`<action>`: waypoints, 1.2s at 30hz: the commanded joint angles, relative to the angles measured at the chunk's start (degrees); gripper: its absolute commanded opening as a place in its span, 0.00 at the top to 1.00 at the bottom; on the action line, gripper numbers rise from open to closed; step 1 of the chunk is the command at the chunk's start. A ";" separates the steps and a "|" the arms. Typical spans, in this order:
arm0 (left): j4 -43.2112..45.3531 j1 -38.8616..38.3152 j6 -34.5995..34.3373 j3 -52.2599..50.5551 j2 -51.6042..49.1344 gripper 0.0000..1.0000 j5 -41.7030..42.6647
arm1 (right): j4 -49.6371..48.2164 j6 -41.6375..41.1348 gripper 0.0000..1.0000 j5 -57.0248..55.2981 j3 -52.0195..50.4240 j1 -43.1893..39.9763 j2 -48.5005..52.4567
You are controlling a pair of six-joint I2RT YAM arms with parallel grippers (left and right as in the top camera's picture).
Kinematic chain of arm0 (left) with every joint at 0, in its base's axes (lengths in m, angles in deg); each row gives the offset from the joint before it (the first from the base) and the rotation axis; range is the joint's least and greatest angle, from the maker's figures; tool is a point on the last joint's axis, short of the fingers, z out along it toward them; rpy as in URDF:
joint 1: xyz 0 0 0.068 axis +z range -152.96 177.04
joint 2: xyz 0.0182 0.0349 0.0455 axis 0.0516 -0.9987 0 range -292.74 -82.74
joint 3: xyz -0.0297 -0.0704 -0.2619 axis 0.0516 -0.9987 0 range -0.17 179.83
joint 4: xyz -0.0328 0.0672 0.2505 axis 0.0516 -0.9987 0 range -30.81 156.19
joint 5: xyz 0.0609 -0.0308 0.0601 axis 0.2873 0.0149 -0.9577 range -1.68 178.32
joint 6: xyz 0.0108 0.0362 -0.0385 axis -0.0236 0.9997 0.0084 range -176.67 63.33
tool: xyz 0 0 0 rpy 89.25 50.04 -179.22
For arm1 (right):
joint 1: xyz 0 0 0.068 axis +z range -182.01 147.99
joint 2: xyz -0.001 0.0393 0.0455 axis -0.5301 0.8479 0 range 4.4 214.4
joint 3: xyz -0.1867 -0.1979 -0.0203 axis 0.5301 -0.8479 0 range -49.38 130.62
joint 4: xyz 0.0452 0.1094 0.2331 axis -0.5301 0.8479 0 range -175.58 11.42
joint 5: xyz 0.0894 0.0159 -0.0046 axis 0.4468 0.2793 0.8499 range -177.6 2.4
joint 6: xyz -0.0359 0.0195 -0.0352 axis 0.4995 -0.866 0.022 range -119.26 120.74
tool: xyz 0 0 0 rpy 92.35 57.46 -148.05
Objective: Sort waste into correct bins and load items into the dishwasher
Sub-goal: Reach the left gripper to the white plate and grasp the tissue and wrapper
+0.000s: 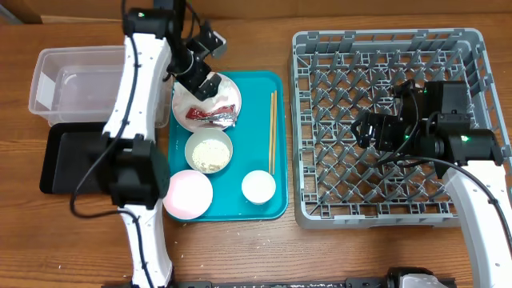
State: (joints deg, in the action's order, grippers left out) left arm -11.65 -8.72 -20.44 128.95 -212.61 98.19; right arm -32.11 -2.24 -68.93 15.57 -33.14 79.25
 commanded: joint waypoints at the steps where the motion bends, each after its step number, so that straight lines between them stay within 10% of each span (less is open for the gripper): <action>1: 2.08 0.00 2.69 1.11 -4.52 0.00 -4.48 | -0.39 0.02 0.00 0.74 1.29 -0.17 -0.35; 20: 3.15 -4.07 3.02 0.42 -14.25 0.01 -4.11 | -0.63 0.02 0.00 0.70 1.29 -0.17 -0.35; 36: 5.42 -3.98 1.27 0.35 -18.78 0.39 -3.43 | -0.63 0.02 0.00 0.70 1.29 -0.17 -0.33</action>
State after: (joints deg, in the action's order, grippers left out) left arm -6.23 -13.00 -18.78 129.08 -227.75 93.93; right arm -32.43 -2.24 -68.51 15.57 -33.14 79.25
